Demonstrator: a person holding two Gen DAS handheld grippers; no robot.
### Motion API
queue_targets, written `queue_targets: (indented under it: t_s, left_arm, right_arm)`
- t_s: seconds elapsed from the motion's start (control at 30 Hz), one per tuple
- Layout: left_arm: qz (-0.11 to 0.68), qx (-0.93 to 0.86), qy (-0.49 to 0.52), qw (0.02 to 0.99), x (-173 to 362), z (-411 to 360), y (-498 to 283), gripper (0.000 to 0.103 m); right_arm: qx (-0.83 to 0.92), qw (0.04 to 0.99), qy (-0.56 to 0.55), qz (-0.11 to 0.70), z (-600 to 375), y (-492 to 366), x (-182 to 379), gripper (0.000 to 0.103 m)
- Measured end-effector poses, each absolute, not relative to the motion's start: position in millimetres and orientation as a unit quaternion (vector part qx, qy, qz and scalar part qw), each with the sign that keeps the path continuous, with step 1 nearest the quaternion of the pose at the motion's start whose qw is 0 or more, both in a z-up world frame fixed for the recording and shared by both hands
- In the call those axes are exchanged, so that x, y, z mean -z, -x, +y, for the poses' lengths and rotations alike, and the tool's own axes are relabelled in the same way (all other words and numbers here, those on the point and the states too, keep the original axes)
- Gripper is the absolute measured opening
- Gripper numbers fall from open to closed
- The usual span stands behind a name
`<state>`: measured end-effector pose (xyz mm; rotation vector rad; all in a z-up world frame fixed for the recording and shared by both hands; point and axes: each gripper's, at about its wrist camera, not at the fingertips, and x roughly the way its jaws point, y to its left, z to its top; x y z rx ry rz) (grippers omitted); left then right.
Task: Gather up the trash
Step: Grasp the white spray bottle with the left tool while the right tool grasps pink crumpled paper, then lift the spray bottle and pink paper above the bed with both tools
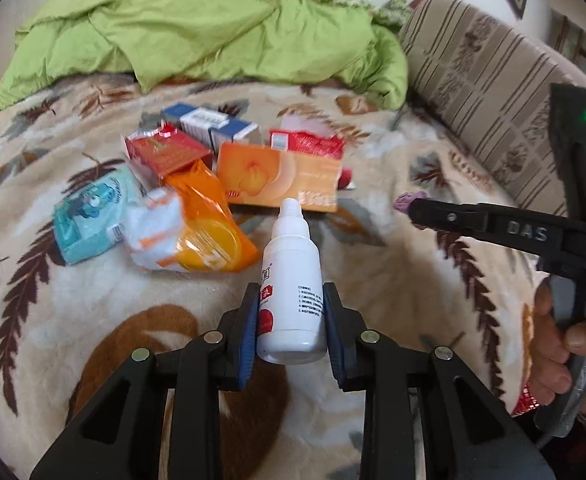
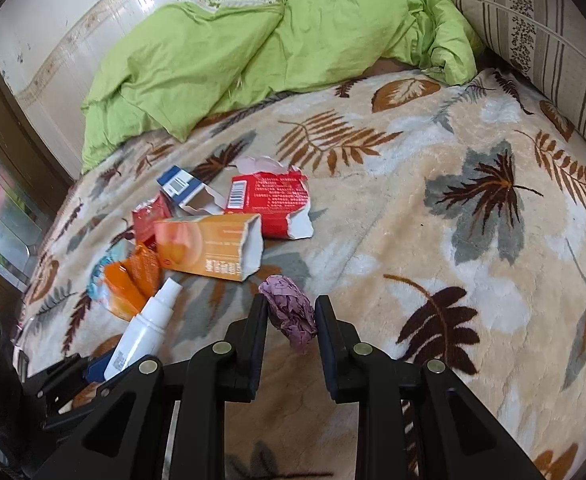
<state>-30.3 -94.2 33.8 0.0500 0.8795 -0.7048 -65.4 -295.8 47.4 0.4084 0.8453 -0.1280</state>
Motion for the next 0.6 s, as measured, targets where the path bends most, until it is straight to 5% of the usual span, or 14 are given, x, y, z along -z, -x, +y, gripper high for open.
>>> queue_targets:
  t_s: [0.6]
  left_arm:
    - [0.331,0.245,0.003,0.911,-88,-26,109,0.029]
  right_arm:
    - [0.005,0.925,-0.163,0.342,-226,138,-82,0.026]
